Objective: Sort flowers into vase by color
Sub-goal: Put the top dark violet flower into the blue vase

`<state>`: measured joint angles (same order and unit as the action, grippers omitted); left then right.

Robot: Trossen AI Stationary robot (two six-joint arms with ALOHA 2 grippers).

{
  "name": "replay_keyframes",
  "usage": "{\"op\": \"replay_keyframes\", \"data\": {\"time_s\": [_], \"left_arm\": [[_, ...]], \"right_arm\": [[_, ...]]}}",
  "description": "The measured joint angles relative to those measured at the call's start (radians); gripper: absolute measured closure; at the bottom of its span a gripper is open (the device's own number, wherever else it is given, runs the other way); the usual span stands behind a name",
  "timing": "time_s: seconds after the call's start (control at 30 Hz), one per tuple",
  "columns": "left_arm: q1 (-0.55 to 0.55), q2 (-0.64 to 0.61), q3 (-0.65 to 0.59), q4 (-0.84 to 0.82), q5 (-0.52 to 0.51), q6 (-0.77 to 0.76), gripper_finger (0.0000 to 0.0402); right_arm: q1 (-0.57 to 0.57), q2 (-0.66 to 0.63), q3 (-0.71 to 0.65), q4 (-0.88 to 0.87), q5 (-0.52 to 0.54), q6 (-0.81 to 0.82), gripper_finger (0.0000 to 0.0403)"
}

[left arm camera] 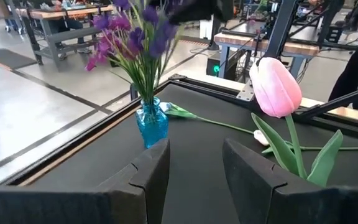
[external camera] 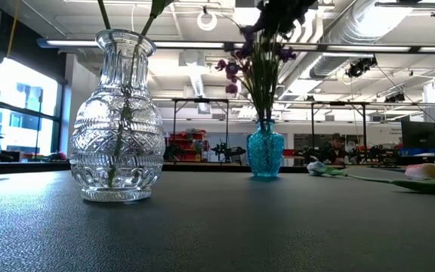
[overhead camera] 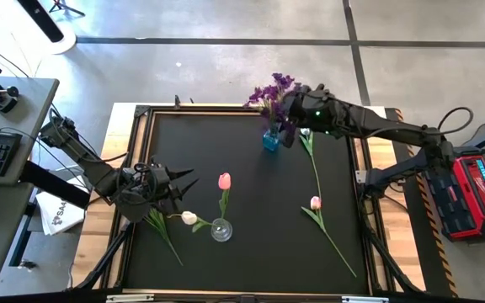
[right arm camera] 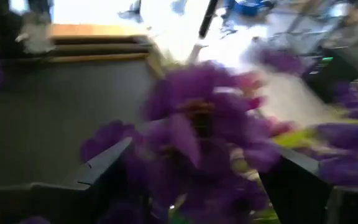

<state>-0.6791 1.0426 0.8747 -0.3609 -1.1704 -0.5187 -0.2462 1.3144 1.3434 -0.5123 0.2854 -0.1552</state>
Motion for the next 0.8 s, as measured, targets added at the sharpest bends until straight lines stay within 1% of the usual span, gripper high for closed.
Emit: {"op": "replay_keyframes", "data": {"time_s": [0.07,0.13,0.2,0.23,0.27,0.33,0.43,0.5,0.6,0.67,0.73,0.8], "left_arm": [[0.015,0.002,0.000,0.027,-0.016,0.044,0.0264],[0.054,0.008,0.000,0.069,-0.025,0.114,0.0264],[0.113,0.014,0.000,0.137,0.003,0.221,0.0264],[0.150,0.014,-0.001,0.178,0.037,0.282,0.0264],[0.186,0.014,-0.001,0.224,0.080,0.348,0.0264],[0.262,0.014,-0.001,0.320,0.168,0.487,0.0264],[0.367,0.014,-0.001,0.485,0.306,0.679,0.0264],[0.440,0.013,-0.001,0.570,0.439,0.770,0.0264],[0.559,0.018,-0.001,0.640,0.664,0.806,0.0264],[0.641,0.026,-0.001,0.672,0.782,0.792,0.0264],[0.720,0.044,-0.001,0.695,0.891,0.783,0.0264],[0.787,0.075,0.000,0.727,0.987,0.783,0.0264]], "right_arm": [[0.006,0.001,-0.001,-0.005,-0.047,0.000,0.0105],[0.007,-0.002,-0.001,0.029,-0.098,-0.002,0.0105],[0.005,-0.002,-0.001,0.081,-0.166,-0.002,0.0105],[0.004,-0.002,-0.001,0.108,-0.202,-0.002,0.0105],[0.004,-0.002,-0.001,0.135,-0.232,-0.002,0.0105],[0.005,-0.002,0.000,0.177,-0.249,-0.002,0.0105],[0.005,-0.002,0.000,0.198,-0.233,-0.008,0.0105],[0.004,-0.002,0.000,0.204,-0.227,-0.020,0.0105],[0.004,-0.002,0.000,0.203,-0.227,-0.026,0.0105],[0.005,-0.002,0.000,0.203,-0.224,-0.019,0.0105],[0.005,-0.002,0.000,0.203,-0.175,0.005,0.0105],[0.004,-0.002,0.000,0.203,-0.099,0.043,0.0105]]}}
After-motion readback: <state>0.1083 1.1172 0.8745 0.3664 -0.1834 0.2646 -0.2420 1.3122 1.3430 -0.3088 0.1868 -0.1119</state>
